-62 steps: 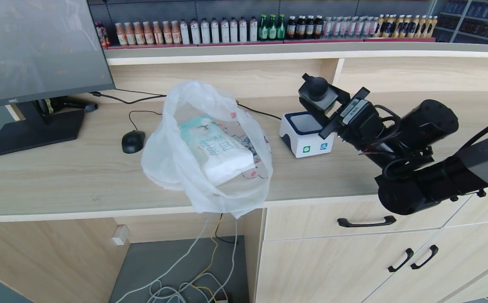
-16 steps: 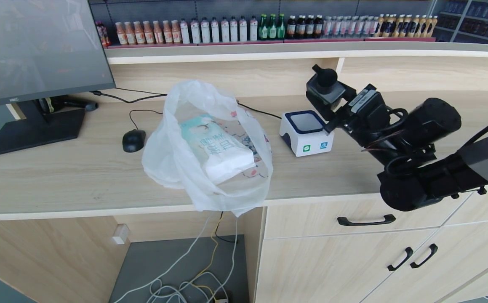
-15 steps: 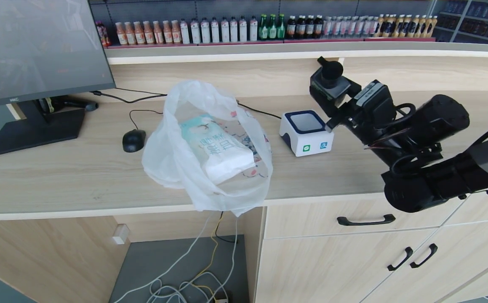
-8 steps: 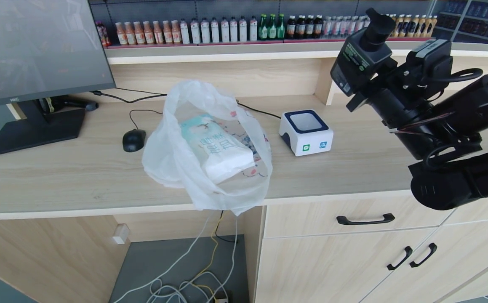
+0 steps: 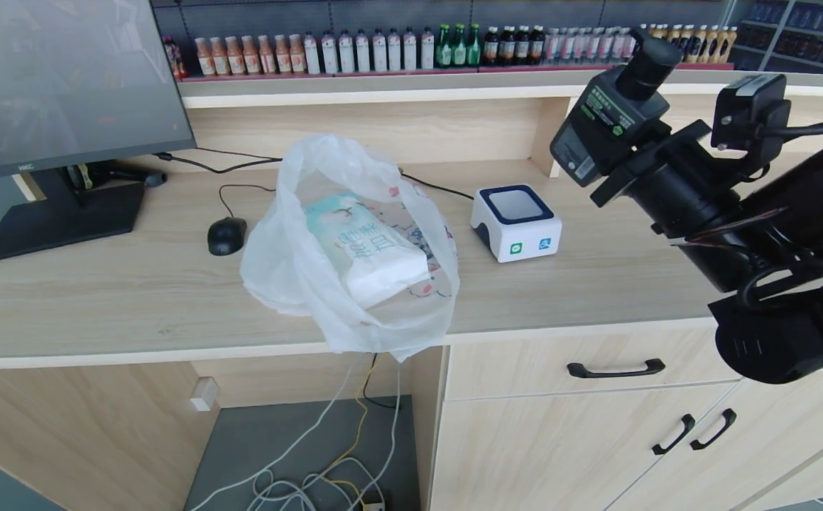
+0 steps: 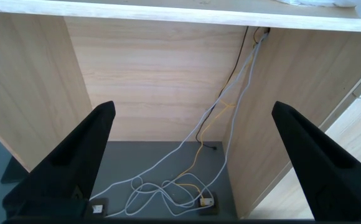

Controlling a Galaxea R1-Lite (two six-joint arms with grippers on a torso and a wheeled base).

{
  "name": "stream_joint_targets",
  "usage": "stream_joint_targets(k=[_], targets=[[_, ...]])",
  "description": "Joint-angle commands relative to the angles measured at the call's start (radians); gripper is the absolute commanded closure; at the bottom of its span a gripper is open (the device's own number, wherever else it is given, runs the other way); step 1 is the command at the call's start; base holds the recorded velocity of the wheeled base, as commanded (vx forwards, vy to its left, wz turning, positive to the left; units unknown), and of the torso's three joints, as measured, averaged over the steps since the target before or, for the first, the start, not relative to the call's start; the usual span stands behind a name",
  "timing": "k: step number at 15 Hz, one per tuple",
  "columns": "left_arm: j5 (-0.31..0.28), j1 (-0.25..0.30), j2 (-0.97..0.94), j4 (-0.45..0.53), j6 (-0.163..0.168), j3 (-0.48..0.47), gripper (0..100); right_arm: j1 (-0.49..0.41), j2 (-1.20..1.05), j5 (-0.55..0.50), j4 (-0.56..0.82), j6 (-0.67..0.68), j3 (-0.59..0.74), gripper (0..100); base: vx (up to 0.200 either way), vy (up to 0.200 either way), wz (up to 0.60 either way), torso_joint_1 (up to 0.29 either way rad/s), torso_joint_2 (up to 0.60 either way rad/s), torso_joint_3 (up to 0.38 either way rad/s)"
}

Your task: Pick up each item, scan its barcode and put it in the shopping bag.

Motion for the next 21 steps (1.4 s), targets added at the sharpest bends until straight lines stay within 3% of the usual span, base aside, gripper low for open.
stream_joint_targets(k=[1, 6, 17, 21], targets=[[0.0, -0.001, 0.0, -0.001, -0.002, 0.0, 0, 0.004, -0.038, -0.031, -0.001, 0.054, 0.087, 100, 0.0, 0.0, 0.0, 0.0, 0.0, 0.0], [0.0, -0.001, 0.0, -0.001, 0.0, 0.0, 0, 0.007, -0.057, -0.047, -0.001, 0.063, 0.14, 100, 0.0, 0.0, 0.0, 0.0, 0.0, 0.0], [0.0, 0.001, 0.0, 0.001, -0.011, 0.0, 0, 0.013, -0.034, -0.047, -0.001, 0.066, 0.089, 100, 0.0, 0.2, 0.0, 0.004, 0.0, 0.003], [0.0, 0.001, 0.0, -0.001, -0.002, 0.0, 0, 0.013, -0.055, -0.046, -0.001, 0.092, 0.087, 100, 0.0, 0.0, 0.0, 0.0, 0.0, 0.0]])
